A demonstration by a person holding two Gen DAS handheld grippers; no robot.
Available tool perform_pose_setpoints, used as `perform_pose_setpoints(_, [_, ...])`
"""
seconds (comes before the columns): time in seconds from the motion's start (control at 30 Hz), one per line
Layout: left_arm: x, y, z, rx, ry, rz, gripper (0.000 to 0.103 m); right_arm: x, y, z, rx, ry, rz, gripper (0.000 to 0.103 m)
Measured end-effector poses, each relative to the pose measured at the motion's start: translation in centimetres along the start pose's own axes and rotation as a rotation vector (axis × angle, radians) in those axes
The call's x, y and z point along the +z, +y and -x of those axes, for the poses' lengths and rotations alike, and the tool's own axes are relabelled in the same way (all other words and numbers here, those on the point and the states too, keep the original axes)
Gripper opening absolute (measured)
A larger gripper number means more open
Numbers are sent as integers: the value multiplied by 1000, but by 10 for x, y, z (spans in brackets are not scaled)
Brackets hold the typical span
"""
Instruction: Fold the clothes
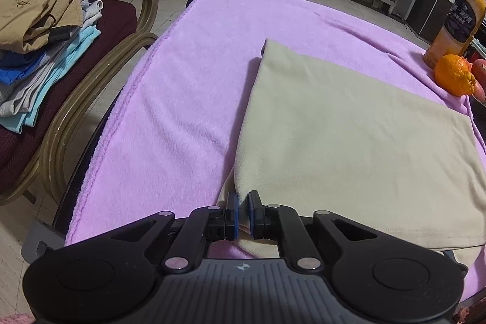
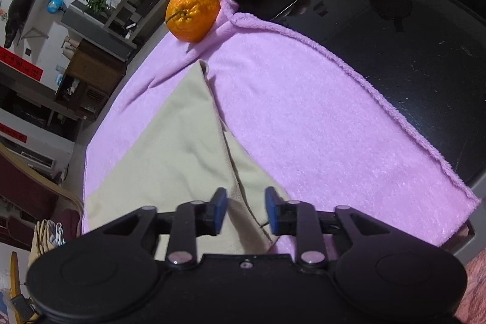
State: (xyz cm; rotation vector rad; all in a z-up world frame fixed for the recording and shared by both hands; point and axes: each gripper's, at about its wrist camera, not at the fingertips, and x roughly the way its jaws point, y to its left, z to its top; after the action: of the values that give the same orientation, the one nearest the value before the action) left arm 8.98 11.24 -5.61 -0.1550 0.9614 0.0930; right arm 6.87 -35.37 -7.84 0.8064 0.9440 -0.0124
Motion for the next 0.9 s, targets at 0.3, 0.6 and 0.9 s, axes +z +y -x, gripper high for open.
perform_pose_setpoints(0.3, [-2,-3,0,14,-11,-16,7,-12,20,-10,-59,40,167,13])
perform_pose_setpoints(0.6, [-11,1,39,-59,-85,75,7,-4,31,26,20,-93,176,3])
perform_pose_setpoints(0.9, [-18,-15,12,107,25,-60,22,-10,26,0,-185,19,211,20])
